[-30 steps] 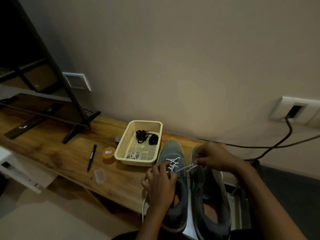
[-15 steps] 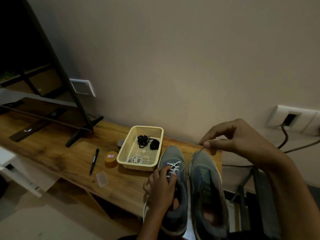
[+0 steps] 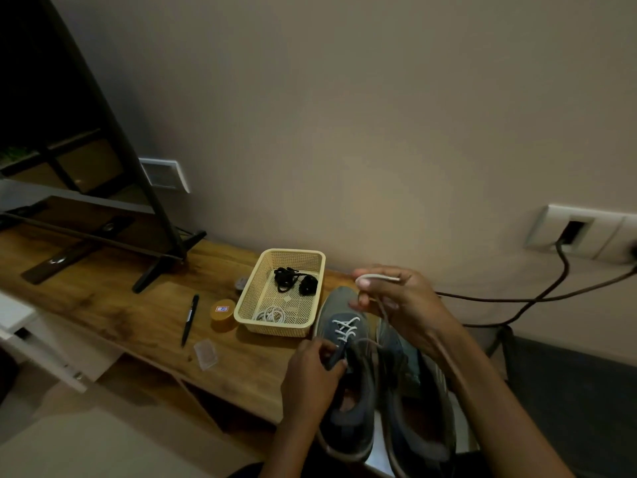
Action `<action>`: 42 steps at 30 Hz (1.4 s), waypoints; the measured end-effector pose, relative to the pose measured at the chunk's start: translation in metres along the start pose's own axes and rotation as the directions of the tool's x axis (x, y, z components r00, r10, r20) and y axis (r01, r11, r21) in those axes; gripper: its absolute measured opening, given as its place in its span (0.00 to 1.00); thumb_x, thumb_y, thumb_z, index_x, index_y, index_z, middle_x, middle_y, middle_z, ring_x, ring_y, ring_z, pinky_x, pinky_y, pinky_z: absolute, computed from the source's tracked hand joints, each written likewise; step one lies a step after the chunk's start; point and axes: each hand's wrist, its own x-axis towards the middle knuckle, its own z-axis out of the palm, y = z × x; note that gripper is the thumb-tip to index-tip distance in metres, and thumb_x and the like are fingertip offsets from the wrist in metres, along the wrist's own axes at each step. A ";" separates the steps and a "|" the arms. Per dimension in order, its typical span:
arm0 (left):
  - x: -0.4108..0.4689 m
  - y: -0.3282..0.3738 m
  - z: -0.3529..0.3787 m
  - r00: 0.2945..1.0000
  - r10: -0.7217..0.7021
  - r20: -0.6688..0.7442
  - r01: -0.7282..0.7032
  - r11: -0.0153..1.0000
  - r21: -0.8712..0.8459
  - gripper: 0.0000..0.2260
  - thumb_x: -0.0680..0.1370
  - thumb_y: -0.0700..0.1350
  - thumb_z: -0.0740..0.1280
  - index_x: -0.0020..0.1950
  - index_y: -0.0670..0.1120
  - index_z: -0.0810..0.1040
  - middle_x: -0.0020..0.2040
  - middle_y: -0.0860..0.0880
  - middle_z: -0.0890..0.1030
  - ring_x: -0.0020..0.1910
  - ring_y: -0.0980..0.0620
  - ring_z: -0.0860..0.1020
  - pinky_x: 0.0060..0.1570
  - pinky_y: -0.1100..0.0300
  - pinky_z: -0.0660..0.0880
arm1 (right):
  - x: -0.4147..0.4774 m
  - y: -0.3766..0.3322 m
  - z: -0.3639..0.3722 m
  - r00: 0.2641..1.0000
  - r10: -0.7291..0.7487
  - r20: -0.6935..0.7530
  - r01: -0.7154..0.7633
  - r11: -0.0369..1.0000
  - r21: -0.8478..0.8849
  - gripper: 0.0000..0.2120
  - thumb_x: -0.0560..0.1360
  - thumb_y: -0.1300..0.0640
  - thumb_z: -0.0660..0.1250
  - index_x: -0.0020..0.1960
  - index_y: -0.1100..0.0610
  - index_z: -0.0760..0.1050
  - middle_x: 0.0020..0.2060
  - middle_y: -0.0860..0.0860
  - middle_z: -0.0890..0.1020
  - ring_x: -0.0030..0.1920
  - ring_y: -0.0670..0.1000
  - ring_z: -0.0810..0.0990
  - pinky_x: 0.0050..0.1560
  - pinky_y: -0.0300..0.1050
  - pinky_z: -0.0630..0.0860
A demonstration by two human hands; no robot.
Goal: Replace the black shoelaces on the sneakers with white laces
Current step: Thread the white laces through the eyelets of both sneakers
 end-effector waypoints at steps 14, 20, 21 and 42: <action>0.014 -0.011 -0.008 0.979 -0.206 -0.010 0.199 0.957 -0.211 0.03 0.73 0.45 0.72 0.46 0.49 0.82 0.42 0.52 0.83 0.45 0.52 0.81 0.49 0.55 0.77 | 0.011 0.068 -0.008 1.000 0.004 0.020 0.018 0.290 -0.957 0.07 0.76 0.56 0.64 0.43 0.57 0.80 0.40 0.53 0.82 0.39 0.49 0.79 0.42 0.45 0.75; 0.028 -0.028 -0.003 0.954 -0.268 0.135 0.300 0.878 -0.374 0.07 0.72 0.38 0.72 0.38 0.50 0.81 0.39 0.47 0.84 0.43 0.45 0.82 0.50 0.44 0.78 | 0.006 0.076 0.000 0.997 0.021 0.069 0.068 0.015 -0.998 0.11 0.76 0.51 0.60 0.38 0.54 0.75 0.39 0.53 0.79 0.40 0.52 0.77 0.39 0.47 0.72; 0.030 -0.029 -0.002 0.951 -0.273 0.146 0.309 0.864 -0.398 0.07 0.73 0.37 0.71 0.39 0.48 0.82 0.38 0.46 0.83 0.43 0.44 0.82 0.51 0.43 0.78 | 0.005 0.076 0.004 0.996 0.023 0.088 0.089 -0.056 -0.994 0.10 0.75 0.51 0.60 0.39 0.54 0.74 0.40 0.54 0.79 0.42 0.53 0.77 0.38 0.45 0.69; 0.023 -0.025 -0.008 0.999 -0.009 0.050 0.019 0.982 -0.188 0.09 0.74 0.43 0.70 0.54 0.50 0.83 0.48 0.53 0.84 0.48 0.56 0.81 0.50 0.55 0.78 | 0.023 0.093 0.007 0.999 0.040 0.037 0.039 -0.072 -0.997 0.15 0.76 0.47 0.62 0.54 0.56 0.79 0.49 0.55 0.81 0.49 0.56 0.79 0.40 0.42 0.69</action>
